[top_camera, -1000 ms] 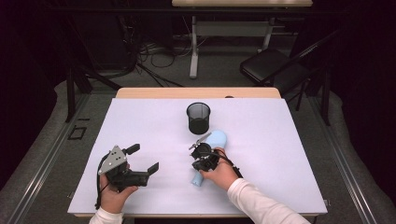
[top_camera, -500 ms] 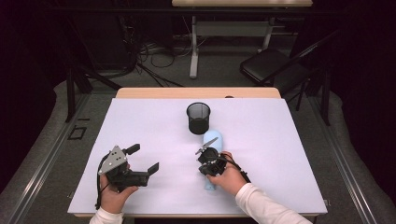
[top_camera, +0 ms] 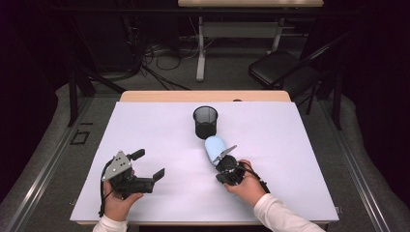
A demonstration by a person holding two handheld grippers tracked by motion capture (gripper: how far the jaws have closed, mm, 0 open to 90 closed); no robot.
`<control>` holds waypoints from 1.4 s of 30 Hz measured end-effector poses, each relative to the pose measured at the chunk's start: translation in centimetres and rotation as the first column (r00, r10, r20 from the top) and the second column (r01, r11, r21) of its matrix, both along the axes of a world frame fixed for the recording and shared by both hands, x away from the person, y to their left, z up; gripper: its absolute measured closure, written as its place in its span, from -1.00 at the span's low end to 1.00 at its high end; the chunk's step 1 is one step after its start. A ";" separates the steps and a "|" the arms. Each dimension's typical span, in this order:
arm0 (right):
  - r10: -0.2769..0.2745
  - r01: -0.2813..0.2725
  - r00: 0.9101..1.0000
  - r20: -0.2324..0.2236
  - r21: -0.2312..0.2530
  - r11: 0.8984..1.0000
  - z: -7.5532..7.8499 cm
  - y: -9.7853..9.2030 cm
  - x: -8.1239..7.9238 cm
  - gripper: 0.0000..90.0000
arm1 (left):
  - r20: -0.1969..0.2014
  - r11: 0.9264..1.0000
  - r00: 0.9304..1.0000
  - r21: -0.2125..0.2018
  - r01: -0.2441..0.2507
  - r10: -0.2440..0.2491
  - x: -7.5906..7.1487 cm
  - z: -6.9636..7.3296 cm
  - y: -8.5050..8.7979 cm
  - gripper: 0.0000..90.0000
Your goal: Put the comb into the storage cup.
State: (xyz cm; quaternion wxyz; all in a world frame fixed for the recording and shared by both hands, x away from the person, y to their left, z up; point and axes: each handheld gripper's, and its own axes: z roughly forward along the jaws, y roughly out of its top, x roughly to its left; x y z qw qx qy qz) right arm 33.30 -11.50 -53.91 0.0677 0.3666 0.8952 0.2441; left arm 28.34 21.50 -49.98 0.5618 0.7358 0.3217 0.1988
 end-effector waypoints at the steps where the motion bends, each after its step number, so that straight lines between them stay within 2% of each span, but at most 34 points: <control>1: -0.005 0.005 1.000 -0.001 -0.001 1.000 0.0 -0.3 0.0 1.00 | 0.001 1.000 1.000 0.000 0.000 0.000 0.0 0.0 0.0 -0.99; 17: -0.094 0.094 0.996 -0.008 0.025 0.995 0.0 -4.0 -0.1 1.00 | 0.003 1.000 1.000 -0.001 -0.003 0.003 0.0 0.0 -0.1 -0.99; 25: -0.116 0.116 0.993 0.010 0.040 0.992 0.2 -5.5 0.1 1.00 | -0.003 1.000 1.000 0.000 -0.002 0.002 0.0 -0.1 -0.1 -0.99; 36: -0.157 0.157 0.988 0.003 0.050 0.986 0.3 -6.4 0.4 0.99 | -0.004 1.000 1.000 0.000 -0.006 0.006 0.1 -0.1 -0.2 -0.99; 42: -0.156 0.156 0.988 0.004 0.048 0.987 0.3 -6.6 0.6 0.98 | -0.004 1.000 1.000 0.000 -0.006 0.006 0.1 -0.1 -0.2 -0.99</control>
